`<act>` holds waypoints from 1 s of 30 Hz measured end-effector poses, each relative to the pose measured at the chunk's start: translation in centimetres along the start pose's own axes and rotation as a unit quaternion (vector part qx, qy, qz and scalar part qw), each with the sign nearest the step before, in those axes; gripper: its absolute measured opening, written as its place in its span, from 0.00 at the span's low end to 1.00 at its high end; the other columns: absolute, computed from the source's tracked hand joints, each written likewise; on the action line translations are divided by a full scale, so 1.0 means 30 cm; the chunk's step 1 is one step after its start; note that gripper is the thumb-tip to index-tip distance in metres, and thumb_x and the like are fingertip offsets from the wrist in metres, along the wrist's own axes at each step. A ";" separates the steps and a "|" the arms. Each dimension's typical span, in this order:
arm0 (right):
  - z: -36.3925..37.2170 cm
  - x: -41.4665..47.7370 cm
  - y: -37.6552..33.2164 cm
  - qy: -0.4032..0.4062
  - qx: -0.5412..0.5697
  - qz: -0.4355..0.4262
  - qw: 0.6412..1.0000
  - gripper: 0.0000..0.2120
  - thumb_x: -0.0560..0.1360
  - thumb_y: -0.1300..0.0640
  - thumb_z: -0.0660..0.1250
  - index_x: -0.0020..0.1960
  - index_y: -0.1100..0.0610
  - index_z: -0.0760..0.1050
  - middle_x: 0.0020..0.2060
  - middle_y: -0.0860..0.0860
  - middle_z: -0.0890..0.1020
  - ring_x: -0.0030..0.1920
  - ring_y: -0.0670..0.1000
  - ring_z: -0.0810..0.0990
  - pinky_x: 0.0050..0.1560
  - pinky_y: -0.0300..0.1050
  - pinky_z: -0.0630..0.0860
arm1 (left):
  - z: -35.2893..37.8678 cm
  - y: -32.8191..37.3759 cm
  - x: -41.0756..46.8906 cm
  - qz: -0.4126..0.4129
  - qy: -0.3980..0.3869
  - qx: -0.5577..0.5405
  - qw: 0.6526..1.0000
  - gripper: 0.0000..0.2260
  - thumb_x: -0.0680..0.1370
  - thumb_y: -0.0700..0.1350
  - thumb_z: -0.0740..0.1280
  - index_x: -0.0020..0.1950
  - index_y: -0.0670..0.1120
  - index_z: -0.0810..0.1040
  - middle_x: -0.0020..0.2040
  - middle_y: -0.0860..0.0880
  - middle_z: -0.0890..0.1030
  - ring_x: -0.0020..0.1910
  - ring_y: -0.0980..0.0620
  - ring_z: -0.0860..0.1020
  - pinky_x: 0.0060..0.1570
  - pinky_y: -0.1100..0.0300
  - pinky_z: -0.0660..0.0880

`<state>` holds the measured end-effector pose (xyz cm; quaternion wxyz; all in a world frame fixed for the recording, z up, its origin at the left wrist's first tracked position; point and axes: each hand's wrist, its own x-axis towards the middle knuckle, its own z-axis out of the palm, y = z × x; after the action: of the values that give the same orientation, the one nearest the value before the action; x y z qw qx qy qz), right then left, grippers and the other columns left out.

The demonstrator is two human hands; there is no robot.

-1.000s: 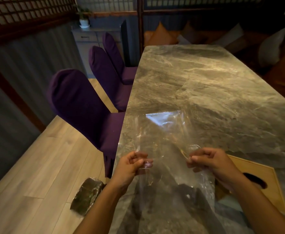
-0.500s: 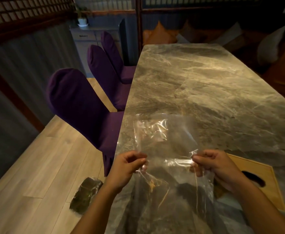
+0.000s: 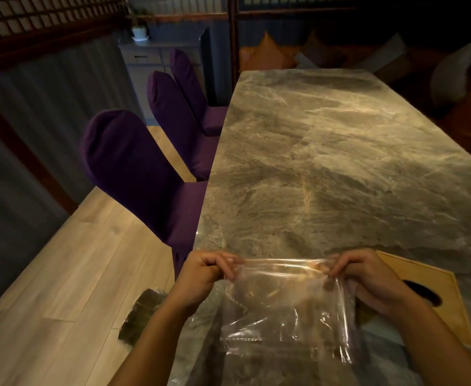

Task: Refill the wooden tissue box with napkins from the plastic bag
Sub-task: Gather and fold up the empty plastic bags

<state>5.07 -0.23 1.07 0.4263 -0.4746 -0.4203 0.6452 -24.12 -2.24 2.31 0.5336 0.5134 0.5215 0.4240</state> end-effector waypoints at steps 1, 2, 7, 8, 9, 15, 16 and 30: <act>-0.005 0.002 -0.003 -0.019 0.001 -0.002 1.000 0.13 0.66 0.74 0.62 0.25 0.67 0.78 0.33 0.68 0.79 0.33 0.61 0.81 0.32 0.46 0.81 | -0.010 -0.010 0.002 -0.006 -0.009 0.006 1.000 0.21 0.70 0.23 0.62 0.22 0.42 0.78 0.38 0.49 0.86 0.45 0.55 0.83 0.41 0.66 0.78; 0.003 -0.001 -0.013 -0.043 0.001 0.001 0.999 0.06 0.62 0.66 0.69 0.28 0.67 0.79 0.34 0.69 0.80 0.34 0.61 0.81 0.33 0.48 0.80 | -0.019 -0.016 0.002 -0.011 -0.022 0.009 1.000 0.22 0.70 0.22 0.61 0.21 0.41 0.77 0.41 0.48 0.86 0.47 0.54 0.83 0.43 0.62 0.79; 0.021 0.001 -0.027 -0.061 -0.086 -0.019 0.994 0.07 0.62 0.66 0.72 0.37 0.56 0.81 0.37 0.58 0.83 0.37 0.56 0.80 0.34 0.45 0.78 | -0.041 -0.018 -0.010 -0.088 -0.024 -0.053 0.994 0.14 0.73 0.28 0.58 0.33 0.40 0.77 0.53 0.43 0.83 0.42 0.46 0.83 0.48 0.43 0.78; 0.032 0.003 -0.032 -0.055 -0.105 -0.033 0.992 0.14 0.65 0.73 0.69 0.41 0.54 0.81 0.40 0.57 0.81 0.38 0.55 0.79 0.34 0.45 0.78 | -0.041 -0.018 -0.012 -0.111 -0.030 -0.081 0.990 0.07 0.75 0.35 0.61 0.41 0.41 0.77 0.53 0.43 0.83 0.40 0.45 0.82 0.46 0.44 0.78; 0.045 0.006 -0.037 -0.065 -0.120 -0.042 0.990 0.21 0.65 0.77 0.67 0.46 0.52 0.80 0.41 0.56 0.81 0.38 0.53 0.79 0.35 0.46 0.79 | -0.038 -0.017 -0.015 -0.132 -0.048 -0.088 0.986 0.07 0.76 0.44 0.64 0.48 0.42 0.76 0.52 0.42 0.83 0.41 0.44 0.81 0.46 0.46 0.78; 0.180 0.033 -0.102 -0.200 -0.230 -0.037 0.952 0.31 0.63 0.73 0.66 0.60 0.49 0.73 0.42 0.55 0.80 0.37 0.47 0.76 0.37 0.39 0.76 | 0.086 -0.035 -0.033 -0.127 -0.202 0.084 0.967 0.18 0.71 0.43 0.72 0.59 0.45 0.74 0.54 0.44 0.81 0.50 0.54 0.80 0.51 0.63 0.77; 0.203 0.033 -0.116 -0.218 -0.257 -0.038 0.941 0.29 0.65 0.74 0.66 0.61 0.50 0.72 0.43 0.54 0.80 0.39 0.47 0.76 0.39 0.38 0.76 | 0.111 -0.040 -0.036 -0.112 -0.204 0.099 0.967 0.18 0.71 0.39 0.73 0.59 0.43 0.75 0.53 0.44 0.81 0.50 0.55 0.80 0.51 0.63 0.78; 0.273 0.015 -0.077 -0.105 -0.208 -0.006 0.973 0.46 0.55 0.52 0.80 0.68 0.45 0.62 0.54 0.53 0.79 0.49 0.46 0.83 0.43 0.36 0.79 | -0.005 -0.047 -0.067 -0.058 0.034 -0.024 0.997 0.04 0.74 0.36 0.67 0.48 0.40 0.79 0.41 0.45 0.83 0.38 0.53 0.82 0.38 0.61 0.80</act>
<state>-2.63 -0.27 4.76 0.2762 -0.4798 -0.5905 0.5873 -24.57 -4.37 1.16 0.5513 0.4549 0.5580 0.4217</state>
